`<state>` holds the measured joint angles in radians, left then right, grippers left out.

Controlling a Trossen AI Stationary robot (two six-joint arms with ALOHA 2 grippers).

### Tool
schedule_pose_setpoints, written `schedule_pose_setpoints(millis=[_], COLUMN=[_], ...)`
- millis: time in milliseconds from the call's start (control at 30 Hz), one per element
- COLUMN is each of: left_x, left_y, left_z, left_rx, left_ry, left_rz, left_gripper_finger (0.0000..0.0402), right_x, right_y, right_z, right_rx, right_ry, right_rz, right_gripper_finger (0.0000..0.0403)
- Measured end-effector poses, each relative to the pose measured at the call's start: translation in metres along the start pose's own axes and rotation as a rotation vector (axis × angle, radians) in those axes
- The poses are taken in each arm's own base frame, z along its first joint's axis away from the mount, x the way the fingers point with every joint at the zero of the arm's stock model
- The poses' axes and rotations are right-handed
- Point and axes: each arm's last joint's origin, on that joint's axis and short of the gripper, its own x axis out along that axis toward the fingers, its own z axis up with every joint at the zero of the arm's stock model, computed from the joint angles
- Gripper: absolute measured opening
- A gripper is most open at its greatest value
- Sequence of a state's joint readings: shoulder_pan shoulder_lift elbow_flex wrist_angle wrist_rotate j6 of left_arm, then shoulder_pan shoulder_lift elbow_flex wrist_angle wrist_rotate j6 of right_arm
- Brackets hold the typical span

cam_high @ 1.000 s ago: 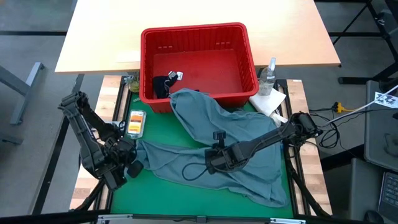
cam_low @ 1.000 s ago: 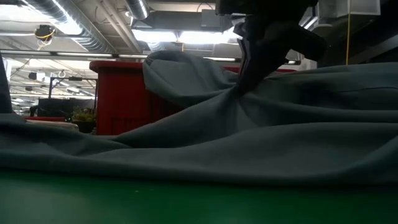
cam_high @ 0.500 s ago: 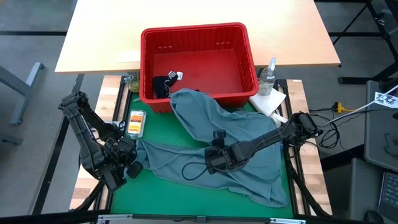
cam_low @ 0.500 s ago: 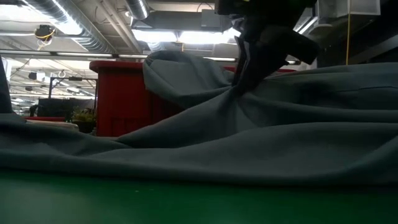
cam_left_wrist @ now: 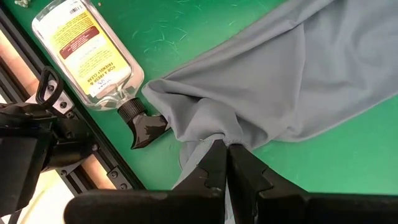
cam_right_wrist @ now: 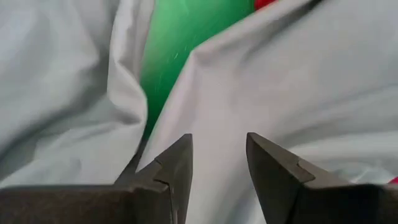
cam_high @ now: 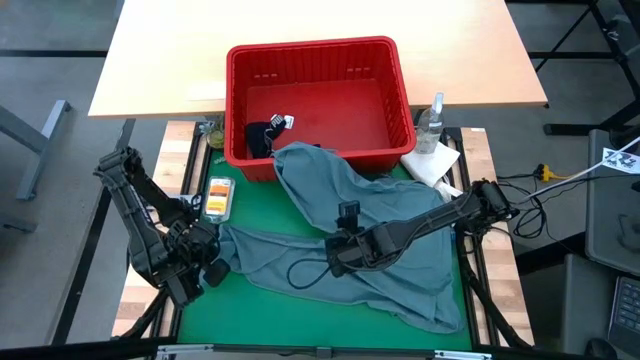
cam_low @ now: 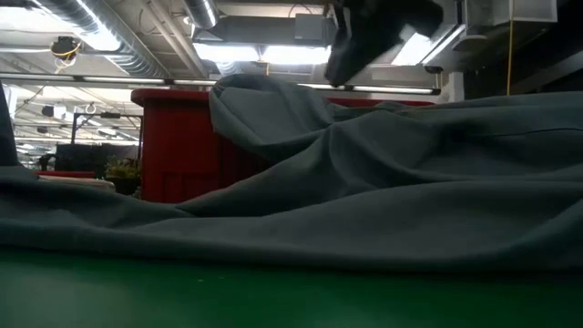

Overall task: Fold Laundry from Bin
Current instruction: Fold the blue pants on top of the blue shirt

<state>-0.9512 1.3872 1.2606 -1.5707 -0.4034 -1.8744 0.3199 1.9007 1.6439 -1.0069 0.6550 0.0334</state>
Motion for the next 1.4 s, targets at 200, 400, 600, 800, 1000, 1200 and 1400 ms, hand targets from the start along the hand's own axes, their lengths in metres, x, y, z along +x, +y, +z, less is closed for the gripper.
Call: schedule_pose_setpoints(millis=[200, 400, 600, 800, 1000, 1200, 1400], left_x=[0.0, 0.0, 0.0, 0.0, 0.0, -0.002, -0.002], left_y=[0.0, 0.0, 0.0, 0.0, 0.0, 0.003, 0.003], left_z=[0.0, 0.0, 0.0, -0.001, -0.002, -0.002, -0.004], left_rx=[0.0, 0.0, 0.001, 0.004, 0.007, 0.021, 0.028], left_ry=[0.0, 0.0, 0.001, 0.003, 0.006, 0.095, 0.163], left_rz=[0.0, 0.0, 0.0, -0.004, 0.0, 0.019, 0.038], left_gripper_finger=[0.0, 0.0, 0.0, 0.0, 0.0, 0.0, 0.0], right_x=[-0.008, -0.005, 0.014, 0.039, 0.056, 0.049, 0.036], right_y=[-0.004, 0.02, 0.07, 0.127, 0.159, 0.171, 0.181], right_z=[0.014, 0.034, 0.033, 0.024, 0.011, 0.005, -0.001], right_rx=[0.054, 0.105, 0.033, -0.089, -0.12, -0.162, -0.206], right_ry=[-0.094, -0.338, -0.358, -0.267, -0.148, -0.112, -0.074], right_rz=[0.058, 0.302, 0.399, 0.53, 0.637, 0.779, 1.014], right_gripper_finger=[0.015, 0.015, 0.015, 0.015, 0.015, 0.015, 0.015])
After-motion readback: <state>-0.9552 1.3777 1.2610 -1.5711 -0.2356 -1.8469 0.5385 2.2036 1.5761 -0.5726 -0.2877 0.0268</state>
